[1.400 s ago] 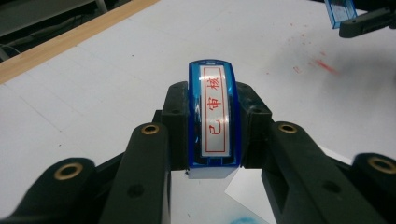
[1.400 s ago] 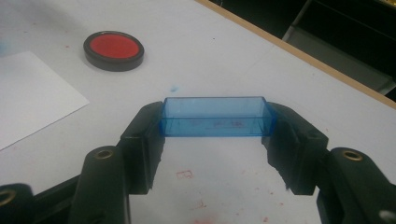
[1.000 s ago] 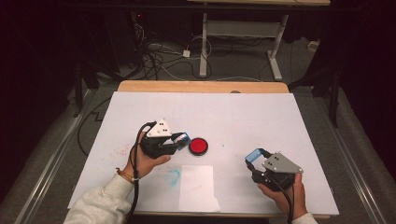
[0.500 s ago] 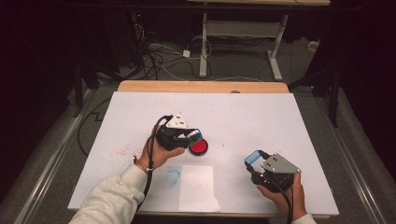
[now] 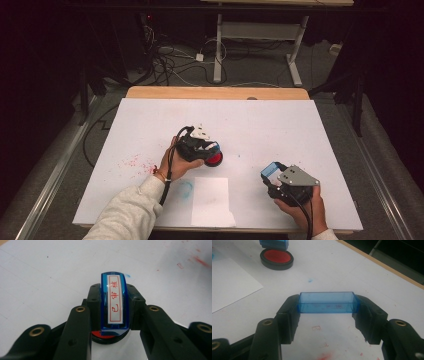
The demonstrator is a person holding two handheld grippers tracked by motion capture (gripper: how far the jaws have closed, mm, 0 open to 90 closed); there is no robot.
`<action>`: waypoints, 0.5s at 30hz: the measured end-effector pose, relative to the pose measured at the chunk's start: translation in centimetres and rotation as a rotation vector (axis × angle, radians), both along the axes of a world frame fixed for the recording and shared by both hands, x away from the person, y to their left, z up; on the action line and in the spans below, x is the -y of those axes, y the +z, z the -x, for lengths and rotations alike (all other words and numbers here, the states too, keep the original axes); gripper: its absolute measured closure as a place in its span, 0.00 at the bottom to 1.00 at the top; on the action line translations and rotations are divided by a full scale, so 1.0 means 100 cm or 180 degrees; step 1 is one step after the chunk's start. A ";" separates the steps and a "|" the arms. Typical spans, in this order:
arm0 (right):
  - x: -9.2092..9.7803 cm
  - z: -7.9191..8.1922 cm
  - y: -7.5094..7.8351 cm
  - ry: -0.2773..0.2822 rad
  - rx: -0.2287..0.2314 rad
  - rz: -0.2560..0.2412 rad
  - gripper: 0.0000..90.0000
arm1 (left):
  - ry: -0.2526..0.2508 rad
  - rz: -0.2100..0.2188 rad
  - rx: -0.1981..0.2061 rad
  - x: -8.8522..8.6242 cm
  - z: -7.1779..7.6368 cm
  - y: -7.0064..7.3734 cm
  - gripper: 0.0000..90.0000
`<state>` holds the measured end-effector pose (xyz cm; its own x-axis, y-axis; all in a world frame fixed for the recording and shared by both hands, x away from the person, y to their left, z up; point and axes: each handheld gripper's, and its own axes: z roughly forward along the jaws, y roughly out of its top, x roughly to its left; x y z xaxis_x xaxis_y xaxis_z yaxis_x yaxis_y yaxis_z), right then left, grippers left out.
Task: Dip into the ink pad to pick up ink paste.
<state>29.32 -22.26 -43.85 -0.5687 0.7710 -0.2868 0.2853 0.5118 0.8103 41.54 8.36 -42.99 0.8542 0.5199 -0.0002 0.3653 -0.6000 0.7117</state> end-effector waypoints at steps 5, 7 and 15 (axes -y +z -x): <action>0.000 0.000 -0.001 0.0007 -0.0001 0.0010 0.45 | 0.0077 -0.0057 -0.0041 0.000 -0.003 -0.011 0.76; 0.000 0.000 -0.001 0.0010 -0.0002 0.0013 0.45 | 0.0100 -0.0004 -0.0049 -0.001 -0.005 -0.013 0.76; -0.002 0.000 -0.001 0.0032 -0.0013 0.0031 0.45 | 0.0090 -0.0049 0.0001 0.001 -0.004 -0.014 0.76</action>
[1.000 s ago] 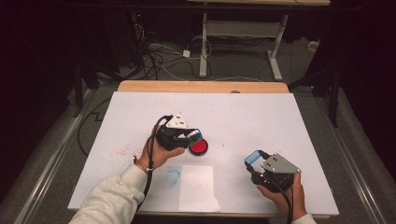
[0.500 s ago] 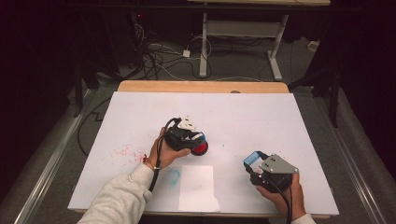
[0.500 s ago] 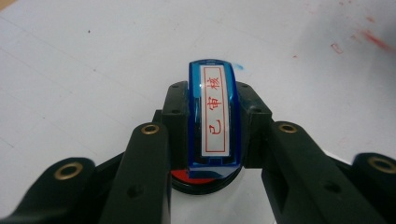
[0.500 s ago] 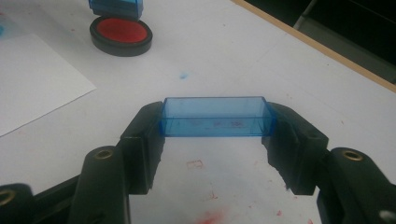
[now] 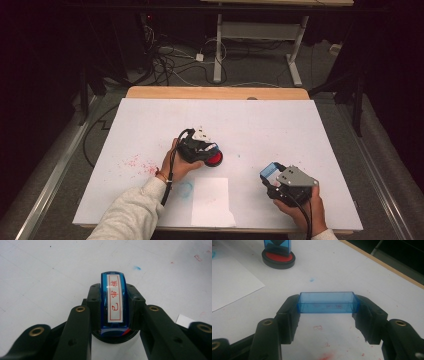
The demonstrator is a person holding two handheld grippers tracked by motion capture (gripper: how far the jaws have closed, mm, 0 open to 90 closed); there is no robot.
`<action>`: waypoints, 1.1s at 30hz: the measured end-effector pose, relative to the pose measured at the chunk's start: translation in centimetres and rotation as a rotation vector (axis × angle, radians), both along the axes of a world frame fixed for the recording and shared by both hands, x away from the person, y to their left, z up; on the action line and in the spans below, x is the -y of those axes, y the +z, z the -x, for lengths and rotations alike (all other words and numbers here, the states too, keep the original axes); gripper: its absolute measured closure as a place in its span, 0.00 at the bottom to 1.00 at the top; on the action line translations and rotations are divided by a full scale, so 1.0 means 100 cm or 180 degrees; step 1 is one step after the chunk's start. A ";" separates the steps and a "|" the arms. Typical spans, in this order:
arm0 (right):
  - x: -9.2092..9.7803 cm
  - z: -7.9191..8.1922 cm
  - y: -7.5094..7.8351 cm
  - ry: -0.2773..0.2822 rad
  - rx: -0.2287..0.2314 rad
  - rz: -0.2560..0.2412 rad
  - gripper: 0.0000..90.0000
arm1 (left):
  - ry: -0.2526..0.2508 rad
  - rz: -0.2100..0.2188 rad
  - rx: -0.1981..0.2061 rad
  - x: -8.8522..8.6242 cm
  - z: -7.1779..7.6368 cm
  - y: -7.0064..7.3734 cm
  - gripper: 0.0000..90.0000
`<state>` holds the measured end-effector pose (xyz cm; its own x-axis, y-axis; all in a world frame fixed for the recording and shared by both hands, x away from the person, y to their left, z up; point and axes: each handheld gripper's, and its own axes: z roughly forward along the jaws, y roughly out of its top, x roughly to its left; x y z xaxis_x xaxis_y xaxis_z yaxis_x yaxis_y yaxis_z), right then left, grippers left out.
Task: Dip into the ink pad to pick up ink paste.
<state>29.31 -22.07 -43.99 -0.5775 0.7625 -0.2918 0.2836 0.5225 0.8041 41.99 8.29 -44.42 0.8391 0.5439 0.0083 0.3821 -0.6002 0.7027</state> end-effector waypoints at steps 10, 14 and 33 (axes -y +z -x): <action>-0.002 0.000 -0.001 0.0016 -0.0011 0.0025 0.45 | 0.0021 -0.0070 0.0030 0.004 0.001 -0.001 0.76; -0.002 0.000 -0.002 0.0017 -0.0011 0.0025 0.45 | 0.0020 -0.0055 0.0000 0.003 0.000 -0.001 0.76; -0.001 0.001 0.001 0.0000 0.0015 0.0001 0.45 | 0.0045 0.0036 0.0012 -0.003 -0.002 0.012 0.76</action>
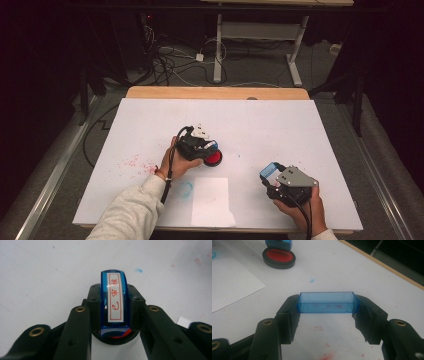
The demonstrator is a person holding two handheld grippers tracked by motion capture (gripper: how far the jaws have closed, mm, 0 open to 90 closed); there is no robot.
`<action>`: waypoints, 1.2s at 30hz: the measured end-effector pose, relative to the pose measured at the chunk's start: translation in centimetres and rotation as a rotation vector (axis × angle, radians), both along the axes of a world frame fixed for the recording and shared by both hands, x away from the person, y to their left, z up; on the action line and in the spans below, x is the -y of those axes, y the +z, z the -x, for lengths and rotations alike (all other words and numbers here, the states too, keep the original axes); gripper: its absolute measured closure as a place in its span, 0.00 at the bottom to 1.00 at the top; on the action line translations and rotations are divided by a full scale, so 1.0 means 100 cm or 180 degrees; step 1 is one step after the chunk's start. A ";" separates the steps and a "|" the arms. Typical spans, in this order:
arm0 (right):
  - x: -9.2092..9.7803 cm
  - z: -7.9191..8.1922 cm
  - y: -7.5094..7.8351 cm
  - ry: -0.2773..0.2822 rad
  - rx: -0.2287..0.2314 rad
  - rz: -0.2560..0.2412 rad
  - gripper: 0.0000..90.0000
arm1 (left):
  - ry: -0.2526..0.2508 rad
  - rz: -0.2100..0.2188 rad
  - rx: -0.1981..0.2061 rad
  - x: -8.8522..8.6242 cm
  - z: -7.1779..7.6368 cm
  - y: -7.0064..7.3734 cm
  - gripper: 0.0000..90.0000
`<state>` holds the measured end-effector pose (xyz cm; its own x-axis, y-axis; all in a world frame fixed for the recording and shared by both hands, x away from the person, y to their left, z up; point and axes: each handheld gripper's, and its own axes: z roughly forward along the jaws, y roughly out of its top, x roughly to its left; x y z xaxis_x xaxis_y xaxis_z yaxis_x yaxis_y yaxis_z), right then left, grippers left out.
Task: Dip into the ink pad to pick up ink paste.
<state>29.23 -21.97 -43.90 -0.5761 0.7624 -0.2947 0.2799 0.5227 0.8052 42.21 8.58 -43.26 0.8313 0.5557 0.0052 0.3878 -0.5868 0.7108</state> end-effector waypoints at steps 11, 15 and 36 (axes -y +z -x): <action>0.000 0.000 0.000 0.0004 -0.0008 0.0012 0.45 | -0.0037 0.0143 0.0187 -0.006 0.006 0.034 0.76; 0.000 0.000 0.000 0.0005 -0.0012 0.0016 0.45 | -0.0075 0.0158 0.0158 -0.006 0.007 0.034 0.76; 0.000 -0.001 -0.002 0.0014 -0.0028 0.0031 0.45 | -0.0111 -0.0058 -0.0035 0.006 0.005 -0.011 0.76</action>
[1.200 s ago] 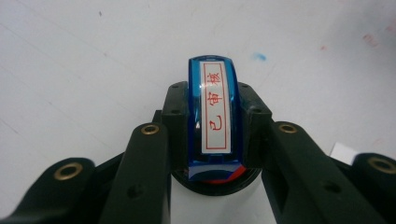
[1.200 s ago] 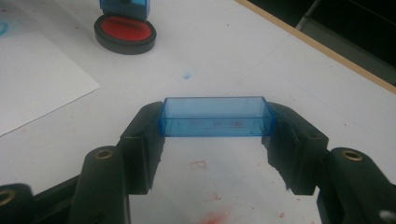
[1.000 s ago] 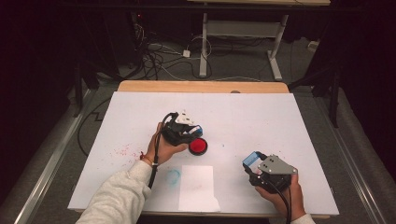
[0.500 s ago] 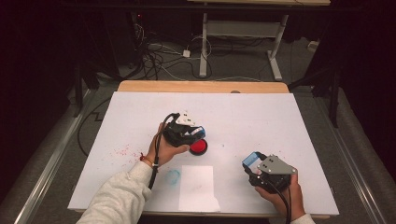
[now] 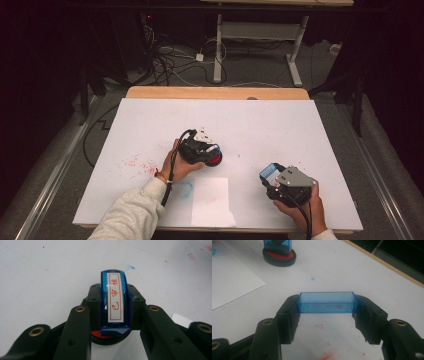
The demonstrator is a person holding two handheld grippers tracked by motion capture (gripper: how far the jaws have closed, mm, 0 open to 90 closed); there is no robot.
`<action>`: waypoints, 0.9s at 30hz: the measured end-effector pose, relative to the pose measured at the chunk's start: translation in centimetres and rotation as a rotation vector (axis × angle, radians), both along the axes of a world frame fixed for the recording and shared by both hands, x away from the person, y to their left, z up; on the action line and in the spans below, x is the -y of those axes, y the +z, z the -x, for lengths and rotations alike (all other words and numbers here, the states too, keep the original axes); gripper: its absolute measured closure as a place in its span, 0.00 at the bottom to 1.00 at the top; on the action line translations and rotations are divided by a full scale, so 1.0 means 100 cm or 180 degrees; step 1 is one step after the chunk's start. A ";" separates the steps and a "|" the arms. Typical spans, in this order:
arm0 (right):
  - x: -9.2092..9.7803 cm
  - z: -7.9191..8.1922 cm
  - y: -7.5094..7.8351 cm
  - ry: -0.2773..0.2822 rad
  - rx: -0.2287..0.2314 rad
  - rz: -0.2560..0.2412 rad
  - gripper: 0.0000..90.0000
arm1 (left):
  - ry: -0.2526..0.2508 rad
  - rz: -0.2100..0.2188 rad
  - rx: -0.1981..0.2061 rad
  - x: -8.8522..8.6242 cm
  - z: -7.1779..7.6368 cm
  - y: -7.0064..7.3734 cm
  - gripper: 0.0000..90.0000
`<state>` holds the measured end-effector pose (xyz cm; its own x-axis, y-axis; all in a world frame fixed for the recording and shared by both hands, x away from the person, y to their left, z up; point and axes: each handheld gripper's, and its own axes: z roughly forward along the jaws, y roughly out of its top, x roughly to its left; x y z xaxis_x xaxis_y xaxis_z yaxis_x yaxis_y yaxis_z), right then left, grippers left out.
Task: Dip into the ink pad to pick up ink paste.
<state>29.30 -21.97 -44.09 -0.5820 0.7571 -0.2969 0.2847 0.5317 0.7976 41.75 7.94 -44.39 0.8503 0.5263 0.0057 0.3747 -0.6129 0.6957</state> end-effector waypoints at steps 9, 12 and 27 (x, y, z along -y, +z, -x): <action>-0.001 0.000 0.000 0.0014 -0.0009 0.0011 0.45 | 0.0039 0.0108 -0.0010 -0.002 0.000 -0.004 0.76; -0.001 0.000 -0.001 0.0014 -0.0014 0.0021 0.45 | 0.0055 0.0108 -0.0005 -0.002 0.000 -0.005 0.76; -0.002 0.000 -0.001 0.0024 -0.0018 0.0025 0.45 | 0.0046 0.0052 -0.0016 0.000 0.000 -0.005 0.76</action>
